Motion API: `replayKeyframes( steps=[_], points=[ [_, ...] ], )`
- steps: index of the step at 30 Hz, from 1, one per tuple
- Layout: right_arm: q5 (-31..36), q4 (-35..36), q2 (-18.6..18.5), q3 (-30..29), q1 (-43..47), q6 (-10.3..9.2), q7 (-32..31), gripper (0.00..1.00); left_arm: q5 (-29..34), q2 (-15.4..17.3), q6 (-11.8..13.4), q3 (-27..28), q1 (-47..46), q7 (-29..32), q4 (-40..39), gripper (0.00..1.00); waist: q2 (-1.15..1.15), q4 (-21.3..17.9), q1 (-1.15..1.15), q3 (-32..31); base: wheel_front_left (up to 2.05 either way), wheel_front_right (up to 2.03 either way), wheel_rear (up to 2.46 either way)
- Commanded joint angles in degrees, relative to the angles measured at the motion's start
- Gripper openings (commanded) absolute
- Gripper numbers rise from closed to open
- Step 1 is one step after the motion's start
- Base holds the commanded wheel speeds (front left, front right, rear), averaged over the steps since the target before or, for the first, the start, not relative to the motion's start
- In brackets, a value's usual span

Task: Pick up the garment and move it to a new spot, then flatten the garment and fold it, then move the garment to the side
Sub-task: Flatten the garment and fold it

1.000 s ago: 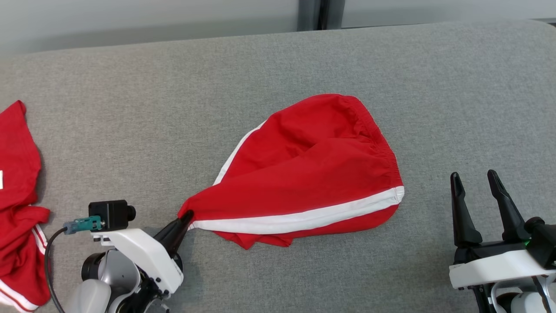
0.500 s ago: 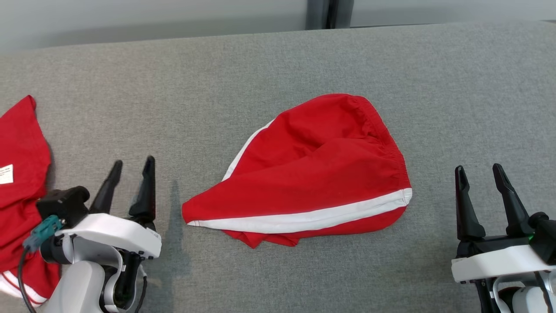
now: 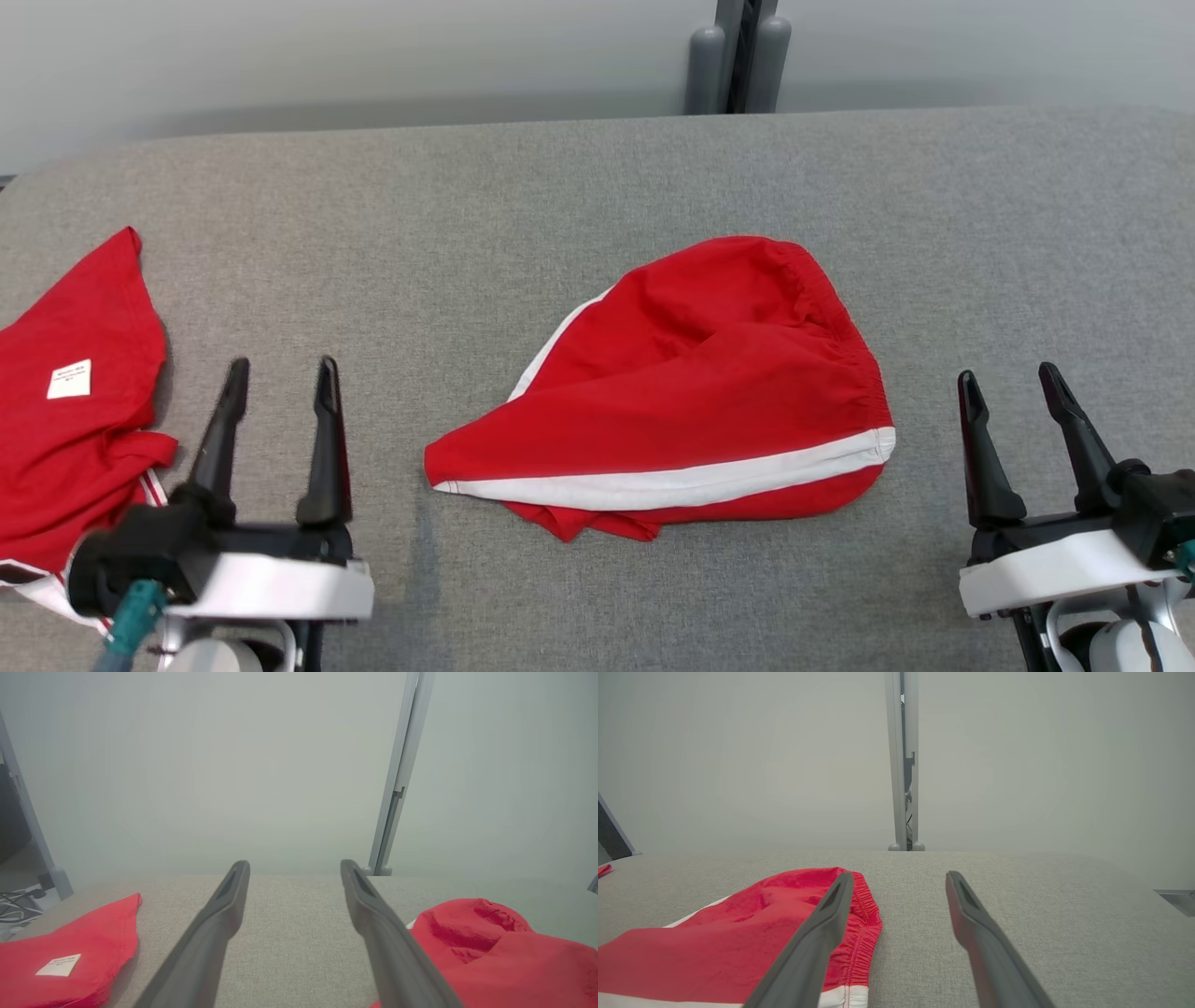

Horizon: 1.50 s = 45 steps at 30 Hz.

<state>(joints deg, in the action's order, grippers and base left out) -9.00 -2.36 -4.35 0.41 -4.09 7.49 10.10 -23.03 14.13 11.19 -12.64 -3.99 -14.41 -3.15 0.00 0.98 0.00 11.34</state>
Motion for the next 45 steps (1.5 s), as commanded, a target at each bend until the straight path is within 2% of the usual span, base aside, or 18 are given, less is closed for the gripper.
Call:
replayKeyframes(
  steps=[1, 10, 26, 30, 39, 45],
  points=[
    [0.49, 0.04, -0.59, 0.12, 0.42, 0.01, -0.06, 1.0, 0.72, 0.45, 0.49, -0.49, 1.01, -0.24, -0.24, 1.0, 0.0, 0.19, 0.0, -0.61, 0.0, 0.0, 0.0],
    [0.2, 0.04, -0.82, 1.05, 3.19, 0.01, -1.09, 1.0, 2.16, 1.55, 0.6, -3.13, 4.84, 1.93, 1.36, 1.0, 0.0, 0.44, 0.0, -3.53, 0.0, 0.0, 0.0],
    [-0.99, 1.11, -0.73, 1.11, 4.6, 0.01, -1.81, 1.0, 1.08, 2.37, 0.71, -3.36, 4.91, 3.39, 2.05, 1.0, 0.0, -0.13, 0.0, -4.31, 0.0, 0.0, 0.0],
    [-1.04, 1.47, -0.63, 1.32, 4.02, 0.01, -1.7, 1.0, -0.57, 2.69, -1.96, -4.62, 2.56, 6.24, 2.75, 1.0, 0.0, -0.64, 0.0, -3.23, 0.0, 0.0, 0.0],
    [-0.89, 1.32, -0.49, 3.0, 1.92, 0.01, -1.38, 1.0, -9.12, 4.3, -9.66, -7.48, -0.85, 20.63, 8.68, 1.0, 0.0, -3.81, 0.0, 0.87, 0.0, 0.0, 0.0],
    [-1.08, 0.46, -0.32, 3.14, 1.06, 0.01, -0.71, 1.0, -12.23, 4.66, -11.91, -7.85, -2.54, 24.69, 12.58, 1.0, 0.0, -5.14, 0.0, 3.06, 0.0, 0.0, 0.0]
  ],
)
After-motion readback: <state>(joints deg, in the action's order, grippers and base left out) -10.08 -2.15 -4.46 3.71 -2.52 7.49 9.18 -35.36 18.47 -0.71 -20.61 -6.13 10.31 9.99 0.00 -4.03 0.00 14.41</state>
